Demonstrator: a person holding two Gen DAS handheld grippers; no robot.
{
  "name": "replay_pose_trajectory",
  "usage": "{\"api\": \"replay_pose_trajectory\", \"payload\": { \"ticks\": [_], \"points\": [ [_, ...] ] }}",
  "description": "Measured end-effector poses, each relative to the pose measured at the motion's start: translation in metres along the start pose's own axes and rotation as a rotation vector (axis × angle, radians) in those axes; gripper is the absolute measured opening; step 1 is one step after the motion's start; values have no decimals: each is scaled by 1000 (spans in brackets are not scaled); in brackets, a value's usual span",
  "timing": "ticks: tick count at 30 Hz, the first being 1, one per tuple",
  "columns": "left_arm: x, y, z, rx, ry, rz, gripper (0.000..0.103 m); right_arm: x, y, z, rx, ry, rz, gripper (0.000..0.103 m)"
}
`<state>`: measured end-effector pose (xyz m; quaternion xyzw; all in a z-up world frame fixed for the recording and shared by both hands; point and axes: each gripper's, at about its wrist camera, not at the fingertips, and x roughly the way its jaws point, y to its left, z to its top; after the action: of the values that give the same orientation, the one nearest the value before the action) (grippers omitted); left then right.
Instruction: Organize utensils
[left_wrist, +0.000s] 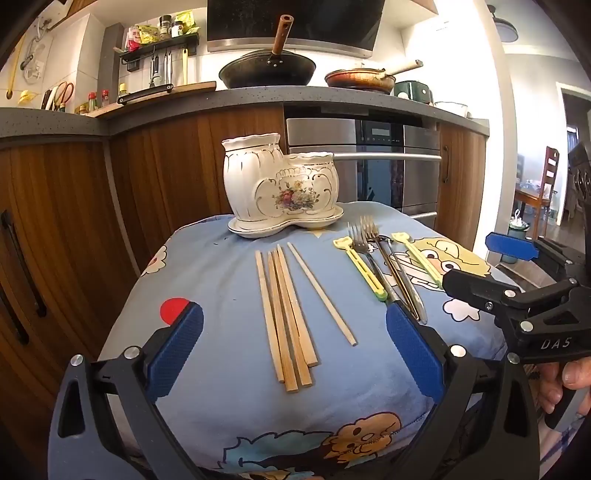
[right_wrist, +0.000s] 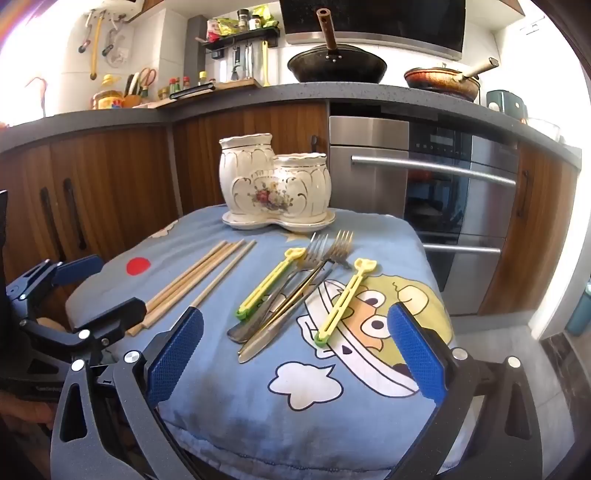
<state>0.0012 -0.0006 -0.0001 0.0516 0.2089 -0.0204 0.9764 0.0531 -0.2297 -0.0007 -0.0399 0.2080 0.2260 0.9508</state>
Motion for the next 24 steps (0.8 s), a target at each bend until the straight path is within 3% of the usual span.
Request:
{"api": "replay_pose_trajectory", "payload": {
  "ticks": [24],
  "points": [
    [-3, 2, -2, -15, -7, -10, 98, 2, 1, -1, -5, 12, -3, 99]
  ]
}}
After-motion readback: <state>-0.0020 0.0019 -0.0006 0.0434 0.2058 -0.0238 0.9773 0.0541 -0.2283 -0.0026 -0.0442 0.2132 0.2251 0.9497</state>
